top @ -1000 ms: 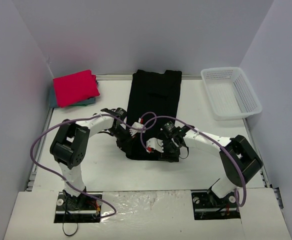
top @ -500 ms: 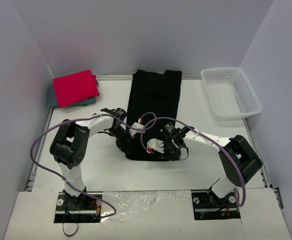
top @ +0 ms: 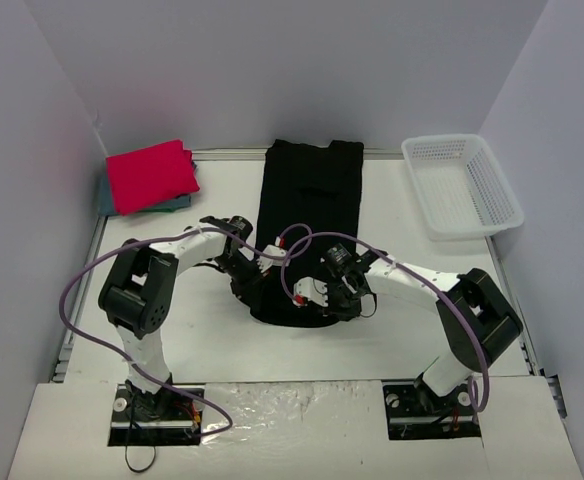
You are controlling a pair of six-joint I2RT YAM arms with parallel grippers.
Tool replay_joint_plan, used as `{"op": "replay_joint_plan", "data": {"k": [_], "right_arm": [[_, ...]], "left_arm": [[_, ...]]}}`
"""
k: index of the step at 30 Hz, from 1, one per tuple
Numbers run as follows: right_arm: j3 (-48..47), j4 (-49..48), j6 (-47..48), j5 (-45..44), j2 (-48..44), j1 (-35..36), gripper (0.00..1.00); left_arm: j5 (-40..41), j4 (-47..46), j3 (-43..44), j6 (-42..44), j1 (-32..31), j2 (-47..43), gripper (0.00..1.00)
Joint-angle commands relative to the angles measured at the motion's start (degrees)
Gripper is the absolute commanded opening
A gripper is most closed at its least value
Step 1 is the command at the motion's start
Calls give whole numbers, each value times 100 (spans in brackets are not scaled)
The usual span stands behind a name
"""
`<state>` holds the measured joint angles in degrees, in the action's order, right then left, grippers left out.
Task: Fold and stack the t-shirts
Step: Grab the bottom of the folded rectangular tshirt with both arms, then fold the folded rectangular tshirt in 1/3 of the way
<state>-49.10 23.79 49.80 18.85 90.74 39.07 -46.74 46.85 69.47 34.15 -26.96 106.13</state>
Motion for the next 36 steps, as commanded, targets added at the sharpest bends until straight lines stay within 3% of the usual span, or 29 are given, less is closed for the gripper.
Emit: {"op": "replay_joint_plan", "data": {"k": [1,7,17,23,36], "right_arm": [[-310,1170,-67,566,-179,22,0],[-671,2015,160,1243,-434,13,0],[-1065,2620,381,1182,-452,-22,0],[-1435,3227,539,1314,-583,-57,0],[-1743,3571,671,1411,-786,-215,0]], "left_arm": [[-300,429,181,363,7,-460,2],[-774,1080,190,1163,-2,-803,2],[-1074,2977,444,2789,-90,-716,2],[-1100,3190,497,2966,-116,-927,2],[-1039,3639,1147,2940,-477,-1137,2]]}}
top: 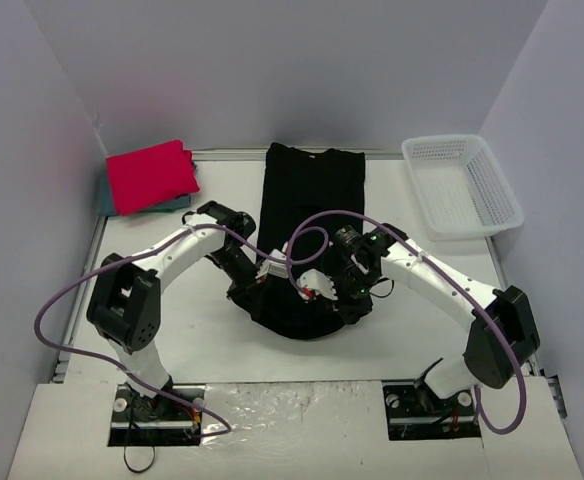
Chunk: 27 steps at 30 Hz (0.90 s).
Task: Fold and stack the t-shirts
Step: Fold the folded rectangular tshirt in 1/3 of the way
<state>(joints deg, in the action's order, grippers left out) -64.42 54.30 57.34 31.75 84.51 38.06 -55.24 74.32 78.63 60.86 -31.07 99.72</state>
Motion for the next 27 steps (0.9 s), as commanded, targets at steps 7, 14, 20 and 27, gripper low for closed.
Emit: {"op": "replay_joint_plan", "data": {"k": [7,14,20,27], "right_arm": [[-422,485,58,112,-233,-387,0],[-667,353,225,165,-102,-791,0],[-923,335,234,95,74,-976,0],[-1336,309,234,-19,346,-1073,0]], "left_arm": [[127,75,83,-398,-66,-937,2],[567,-875,-208,-1094,-31,-1332,2],[866,-1323,-76,-1375,75,-1289,2],[1208,-1798,266,-1753,110,-1008,2]]}}
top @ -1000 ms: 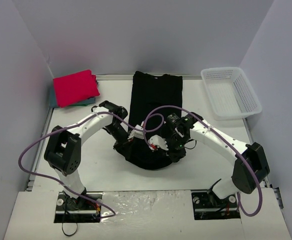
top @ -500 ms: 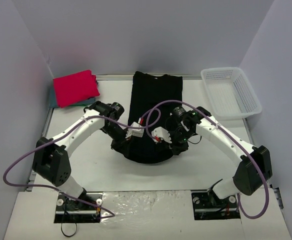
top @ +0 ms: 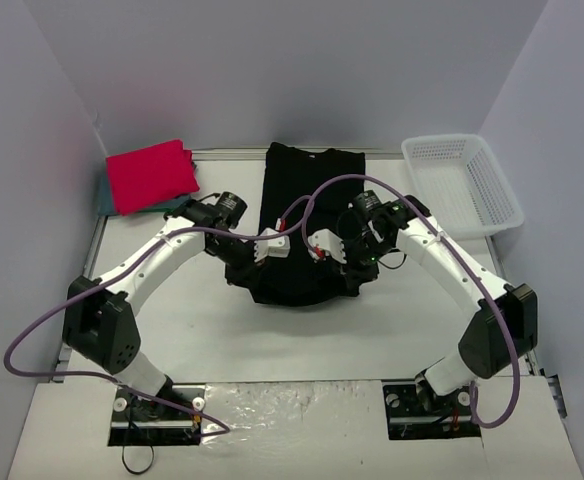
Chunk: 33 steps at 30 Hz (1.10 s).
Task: Fold and stack the t-shirts
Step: Fold the folded rectangular tshirt in 1/3 of the way
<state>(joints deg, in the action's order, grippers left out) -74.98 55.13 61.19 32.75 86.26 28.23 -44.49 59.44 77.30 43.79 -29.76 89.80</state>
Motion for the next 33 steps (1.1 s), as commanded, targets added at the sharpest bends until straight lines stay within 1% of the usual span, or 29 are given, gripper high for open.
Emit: {"op": "replay_joint_plan", "data": {"k": [1,12,21,29,33], "right_arm": [[-324,217,-160,-137,216,-116,0],[-1079,208,-151,-331,717,-353,0],[-1695,191,-55,-401,1174,-643,0],[-2336,129,95,-419,1779,-1003,0],[-2731,103,218,-401,2166,-1240,0]], "left_arm": [[186,-319,461,-55,-13,55,2],[871,-609,1304,-195,58,362,2],[1135,-609,1955,-178,154,723,2],[1144,-618,2798,-125,330,1390,2],[1127,-574,3308,-90,418,1952,2]]}}
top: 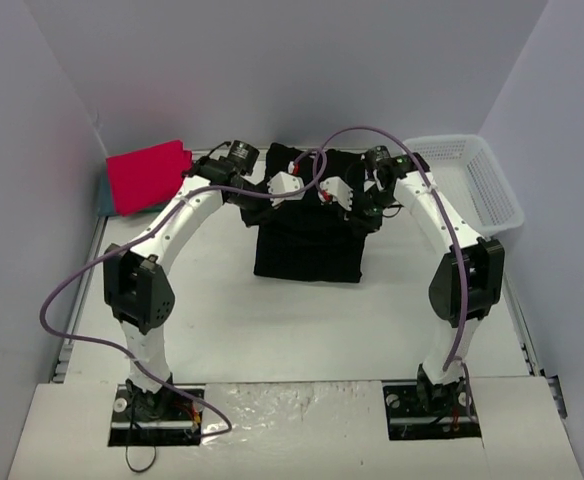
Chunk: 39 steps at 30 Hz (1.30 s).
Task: Fold and stack the t-shirts
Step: Fold the folded rectangular tshirt in 1/3 of the way
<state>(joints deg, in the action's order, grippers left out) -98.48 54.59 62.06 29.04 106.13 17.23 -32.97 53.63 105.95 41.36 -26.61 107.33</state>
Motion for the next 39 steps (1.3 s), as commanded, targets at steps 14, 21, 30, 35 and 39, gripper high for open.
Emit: {"op": "replay_joint_plan", "data": {"k": [14,21,30,35,39], "right_arm": [[-2552,131,403,357,2622,-730,0],[-3599,79,149,384,3652,-748,48],[-2352,-1652,-940,-335,2634,-643,60],[-1659,-2740,-1460,-1267,1643,-511,67],[-727,-3683,-1855,-1655,851,-493,74]], "left_arm": [[-183,34,2166,355,534,2151,2],[158,-237,2624,224,622,2723,8],[677,-1240,2641,-628,596,2249,82],[1301,-1715,1784,-709,350,1301,91],[1924,-2163,668,-691,156,510,97]]}}
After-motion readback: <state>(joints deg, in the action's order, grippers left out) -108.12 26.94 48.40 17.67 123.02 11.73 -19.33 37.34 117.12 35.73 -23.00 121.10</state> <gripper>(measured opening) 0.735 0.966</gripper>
